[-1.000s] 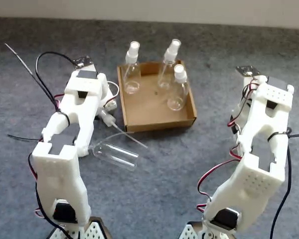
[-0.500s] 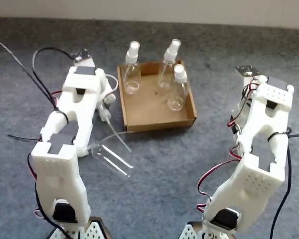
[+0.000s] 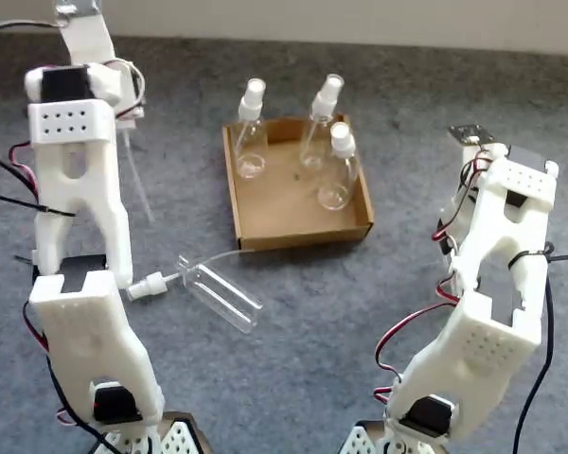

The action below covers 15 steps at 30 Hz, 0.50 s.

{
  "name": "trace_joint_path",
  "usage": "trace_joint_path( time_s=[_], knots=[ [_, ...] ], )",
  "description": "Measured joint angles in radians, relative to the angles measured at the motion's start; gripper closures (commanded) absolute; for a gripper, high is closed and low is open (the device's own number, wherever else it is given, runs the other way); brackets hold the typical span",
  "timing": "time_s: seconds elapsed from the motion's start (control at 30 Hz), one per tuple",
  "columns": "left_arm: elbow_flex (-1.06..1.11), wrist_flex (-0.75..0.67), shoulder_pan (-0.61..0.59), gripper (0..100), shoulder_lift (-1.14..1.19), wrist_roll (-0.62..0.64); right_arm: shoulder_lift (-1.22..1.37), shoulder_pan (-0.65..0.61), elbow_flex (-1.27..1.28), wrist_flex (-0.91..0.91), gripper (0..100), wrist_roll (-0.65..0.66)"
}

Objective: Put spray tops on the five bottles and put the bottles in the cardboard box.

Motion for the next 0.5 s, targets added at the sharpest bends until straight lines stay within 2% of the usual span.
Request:
trace_joint_path(
  time_s=[0.17,0.3,0.37,0.5],
  knots=[
    [-0.149,0.141,-0.005,100,-0.002,-0.295,0.000,0.000,0.000,0.000,72.6,0.000],
    [-0.138,0.307,0.017,100,-0.002,-0.540,0.000,0.002,0.000,0.000,72.6,0.000],
    [-0.095,0.353,0.025,100,-0.002,-0.560,0.000,0.011,0.000,0.000,72.6,0.000],
    [0.018,0.364,0.018,100,-0.002,-0.517,0.000,0.015,0.000,0.000,72.6,0.000]
  ],
)
